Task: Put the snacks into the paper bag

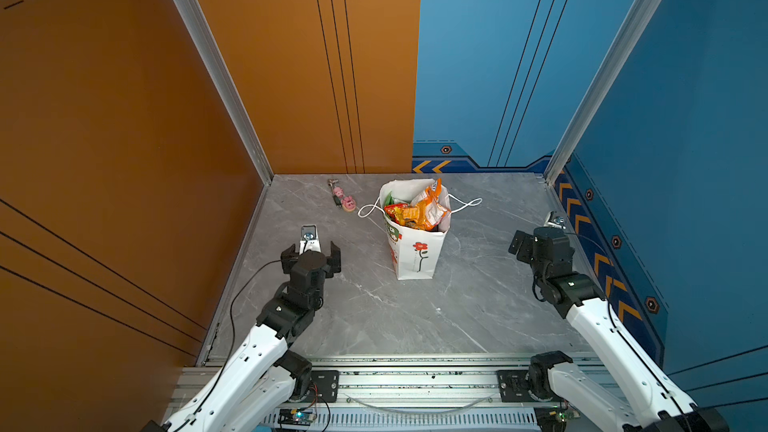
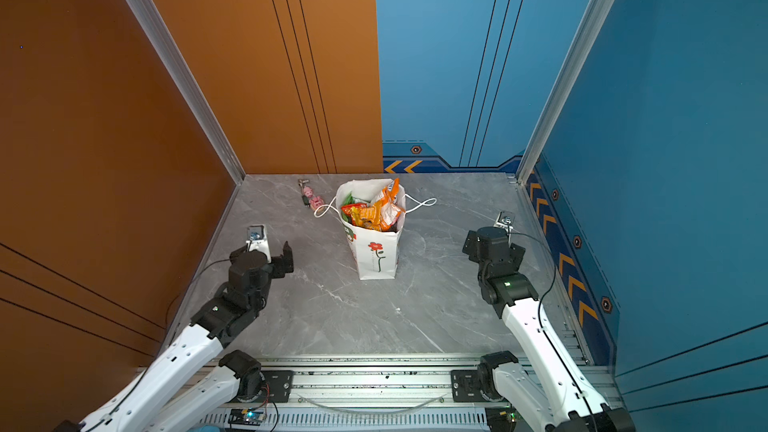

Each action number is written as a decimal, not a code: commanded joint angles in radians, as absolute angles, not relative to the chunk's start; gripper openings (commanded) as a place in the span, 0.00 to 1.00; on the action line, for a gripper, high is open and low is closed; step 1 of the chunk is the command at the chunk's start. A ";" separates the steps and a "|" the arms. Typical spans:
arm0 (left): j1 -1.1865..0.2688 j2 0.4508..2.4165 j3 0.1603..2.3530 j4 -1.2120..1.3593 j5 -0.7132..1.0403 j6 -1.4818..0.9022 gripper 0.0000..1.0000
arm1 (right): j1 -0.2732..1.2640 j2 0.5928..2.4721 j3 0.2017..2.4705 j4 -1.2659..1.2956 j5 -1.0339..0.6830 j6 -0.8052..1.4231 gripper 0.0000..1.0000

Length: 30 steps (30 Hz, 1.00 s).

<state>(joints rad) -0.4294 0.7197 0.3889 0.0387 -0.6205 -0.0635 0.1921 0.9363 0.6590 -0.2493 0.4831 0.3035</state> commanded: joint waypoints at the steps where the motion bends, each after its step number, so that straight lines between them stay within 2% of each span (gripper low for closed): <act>1: -0.370 0.709 0.268 0.428 -0.561 0.086 0.98 | 0.221 1.011 0.599 -0.047 0.636 0.207 1.00; 5: -0.230 0.832 0.186 0.555 -0.491 0.037 0.98 | 0.255 1.139 0.529 0.134 0.670 0.166 1.00; 8: -0.136 0.993 0.172 0.675 -0.380 0.025 0.98 | 0.255 1.213 0.452 0.356 0.627 0.109 1.00; 12: -0.104 1.193 0.201 0.832 -0.302 0.051 0.98 | 0.248 1.327 0.369 0.668 0.526 0.009 1.00; 16: -0.054 1.339 0.221 0.996 -0.212 0.014 0.98 | 0.235 1.380 0.356 0.784 0.398 -0.082 1.00; 20: -0.034 1.623 0.248 1.276 -0.098 0.031 0.98 | 0.124 1.471 0.295 0.988 0.286 -0.013 1.00; 22: -0.029 1.518 0.273 1.036 -0.128 0.009 0.98 | 0.074 1.526 0.306 1.004 0.207 0.024 1.00; 23: -0.029 1.519 0.302 0.996 -0.174 -0.007 0.98 | 0.073 1.557 0.315 1.036 0.212 0.026 1.00; 25: -0.030 1.581 0.339 1.029 -0.236 -0.016 0.98 | 0.065 1.518 0.376 0.850 0.202 0.035 1.00; 27: -0.031 1.539 0.368 0.900 -0.247 -0.037 0.98 | 0.040 1.545 0.367 0.915 0.197 0.064 1.00; 28: -0.033 1.547 0.363 0.922 -0.248 -0.033 0.98 | 0.043 1.524 0.376 0.860 0.222 0.072 1.00; 30: -0.033 1.562 0.354 0.968 -0.252 -0.025 0.98 | 0.045 1.541 0.366 0.913 0.228 0.068 1.00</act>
<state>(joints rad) -0.0357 1.5600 0.3542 0.9806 -0.2195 -0.0090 0.0502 1.5356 0.3546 0.8803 0.2447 0.0341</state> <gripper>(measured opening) 0.976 0.998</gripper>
